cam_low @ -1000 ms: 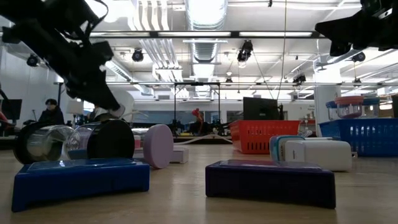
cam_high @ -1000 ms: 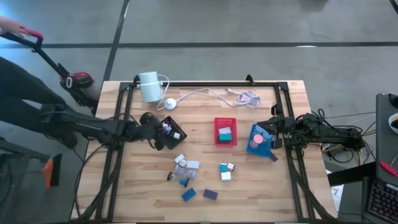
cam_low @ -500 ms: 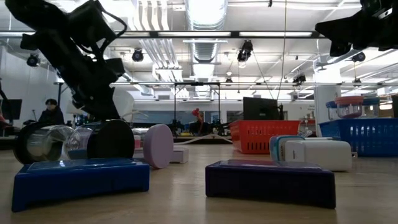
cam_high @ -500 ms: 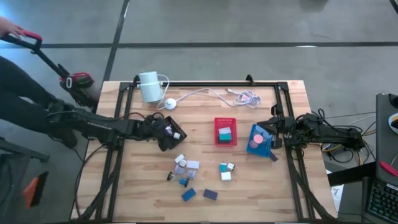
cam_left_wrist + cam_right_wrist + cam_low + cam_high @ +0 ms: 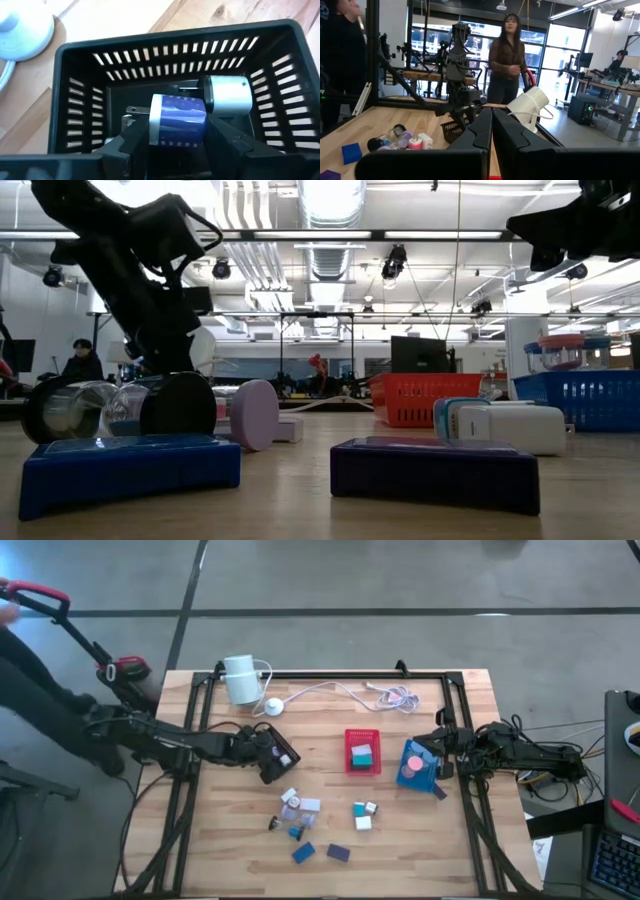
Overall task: Pick & Place Office items
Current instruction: Put the purple charger adaptor into the black bin
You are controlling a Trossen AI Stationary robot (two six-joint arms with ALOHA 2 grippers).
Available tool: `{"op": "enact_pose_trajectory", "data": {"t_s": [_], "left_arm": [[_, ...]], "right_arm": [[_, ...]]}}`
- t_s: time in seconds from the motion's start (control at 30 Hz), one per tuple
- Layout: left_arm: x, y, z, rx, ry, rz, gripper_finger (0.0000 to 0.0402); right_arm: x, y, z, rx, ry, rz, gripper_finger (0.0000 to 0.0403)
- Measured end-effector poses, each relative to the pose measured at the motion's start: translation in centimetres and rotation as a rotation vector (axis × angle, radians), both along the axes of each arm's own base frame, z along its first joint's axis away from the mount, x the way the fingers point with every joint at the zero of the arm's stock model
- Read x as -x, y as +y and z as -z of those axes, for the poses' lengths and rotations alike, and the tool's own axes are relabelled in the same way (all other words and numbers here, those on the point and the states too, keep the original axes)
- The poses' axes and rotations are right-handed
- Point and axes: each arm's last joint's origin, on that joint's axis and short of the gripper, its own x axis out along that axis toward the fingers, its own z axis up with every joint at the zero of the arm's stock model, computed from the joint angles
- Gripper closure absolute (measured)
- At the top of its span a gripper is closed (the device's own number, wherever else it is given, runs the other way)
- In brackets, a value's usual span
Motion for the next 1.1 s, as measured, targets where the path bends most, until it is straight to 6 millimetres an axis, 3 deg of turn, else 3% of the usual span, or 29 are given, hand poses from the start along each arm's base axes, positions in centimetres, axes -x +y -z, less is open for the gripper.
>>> {"op": "enact_pose_trajectory", "data": {"t_s": [0.63,1.1], "left_arm": [[-0.1,0.2,0.0,0.001,0.009,0.025,0.0217],[-1.0,0.2,-1.2,-0.026,-0.016,0.078,0.0214]], "right_arm": [[-0.1,0.0,0.3,-0.001,0.008,0.000,0.0394],[-0.1,0.0,0.3,-0.008,0.006,-0.001,0.0394]]}}
